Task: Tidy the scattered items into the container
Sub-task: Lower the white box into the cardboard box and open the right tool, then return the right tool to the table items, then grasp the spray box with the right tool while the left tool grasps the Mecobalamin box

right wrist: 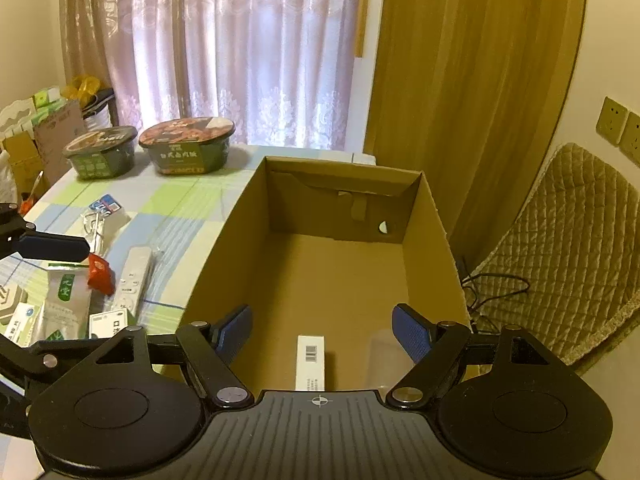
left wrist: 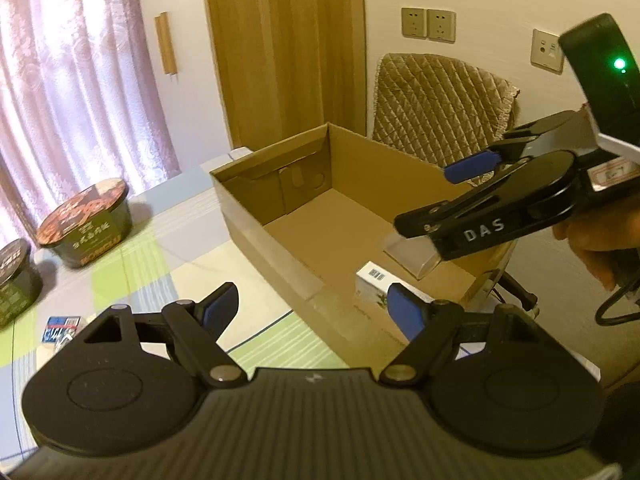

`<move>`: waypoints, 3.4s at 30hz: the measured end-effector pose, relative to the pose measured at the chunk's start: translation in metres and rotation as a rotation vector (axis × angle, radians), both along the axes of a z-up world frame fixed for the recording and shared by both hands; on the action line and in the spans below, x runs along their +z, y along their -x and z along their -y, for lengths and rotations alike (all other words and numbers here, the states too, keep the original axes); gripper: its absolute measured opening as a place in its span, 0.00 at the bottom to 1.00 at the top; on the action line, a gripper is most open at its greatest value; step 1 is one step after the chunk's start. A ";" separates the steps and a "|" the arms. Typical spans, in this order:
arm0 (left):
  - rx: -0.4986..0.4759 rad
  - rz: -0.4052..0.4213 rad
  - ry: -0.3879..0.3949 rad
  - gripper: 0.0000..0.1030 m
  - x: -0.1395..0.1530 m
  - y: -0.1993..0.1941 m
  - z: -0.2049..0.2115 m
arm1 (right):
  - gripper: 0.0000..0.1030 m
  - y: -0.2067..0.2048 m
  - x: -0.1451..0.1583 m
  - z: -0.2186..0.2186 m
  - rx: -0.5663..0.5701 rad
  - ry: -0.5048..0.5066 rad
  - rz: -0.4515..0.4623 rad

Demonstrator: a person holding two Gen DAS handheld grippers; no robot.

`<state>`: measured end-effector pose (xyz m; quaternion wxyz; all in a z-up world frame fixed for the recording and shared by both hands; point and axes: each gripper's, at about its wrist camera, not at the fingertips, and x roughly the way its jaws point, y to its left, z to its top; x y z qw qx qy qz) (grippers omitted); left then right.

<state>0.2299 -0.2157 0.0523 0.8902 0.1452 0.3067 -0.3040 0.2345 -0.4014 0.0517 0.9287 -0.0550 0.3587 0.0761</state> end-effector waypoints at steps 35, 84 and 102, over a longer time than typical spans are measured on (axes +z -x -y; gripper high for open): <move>0.435 -0.106 0.001 0.86 0.025 0.140 -0.223 | 0.80 0.136 0.015 -0.218 0.236 -0.044 -0.131; 0.418 -0.326 -0.130 0.69 -0.126 0.051 -0.229 | 0.57 -0.023 -0.142 -0.203 0.281 0.102 -0.321; 0.383 -0.394 -0.192 0.78 -0.116 0.068 -0.220 | 0.79 0.084 -0.130 -0.189 0.242 0.023 -0.371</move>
